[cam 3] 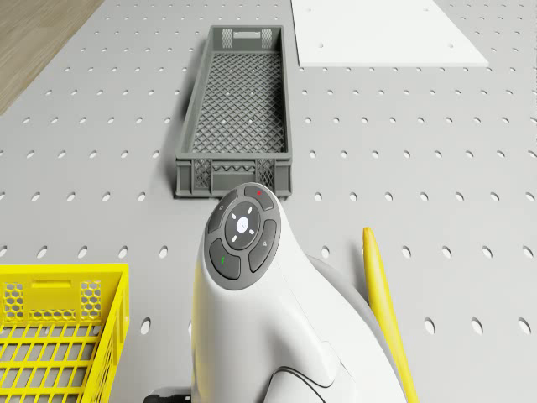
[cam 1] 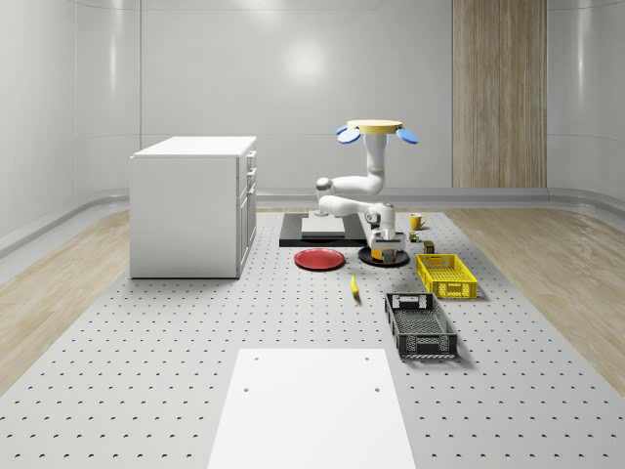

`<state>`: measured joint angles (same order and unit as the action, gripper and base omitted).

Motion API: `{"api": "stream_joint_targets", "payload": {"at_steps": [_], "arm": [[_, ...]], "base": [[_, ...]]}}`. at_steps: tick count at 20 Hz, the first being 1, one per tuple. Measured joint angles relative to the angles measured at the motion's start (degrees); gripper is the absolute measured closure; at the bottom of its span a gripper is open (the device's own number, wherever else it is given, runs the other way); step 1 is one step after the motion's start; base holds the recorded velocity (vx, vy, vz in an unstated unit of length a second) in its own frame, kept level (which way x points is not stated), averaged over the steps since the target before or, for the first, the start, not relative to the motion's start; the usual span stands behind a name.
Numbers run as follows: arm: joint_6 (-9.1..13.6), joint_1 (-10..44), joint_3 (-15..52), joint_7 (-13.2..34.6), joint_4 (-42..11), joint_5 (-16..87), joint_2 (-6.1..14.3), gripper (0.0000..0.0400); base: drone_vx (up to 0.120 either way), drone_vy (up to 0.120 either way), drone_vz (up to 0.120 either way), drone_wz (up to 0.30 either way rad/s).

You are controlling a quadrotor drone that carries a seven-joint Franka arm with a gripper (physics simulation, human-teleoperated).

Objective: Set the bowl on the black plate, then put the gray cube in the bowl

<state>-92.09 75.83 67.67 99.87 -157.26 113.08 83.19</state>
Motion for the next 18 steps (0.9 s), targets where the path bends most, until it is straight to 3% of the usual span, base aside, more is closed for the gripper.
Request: {"api": "stream_joint_targets", "payload": {"at_steps": [3, 18], "arm": [[0.0, 0.0, 0.0, 0.0, 0.0, 0.0, 0.0, 0.015], [-0.1, 0.1, 0.1, 0.1, 0.0, -0.1, 0.2, 0.015]], "base": [[-0.12, 0.0, 0.08, 0.0], [-0.12, 0.0, 0.0, 0.0]]}}
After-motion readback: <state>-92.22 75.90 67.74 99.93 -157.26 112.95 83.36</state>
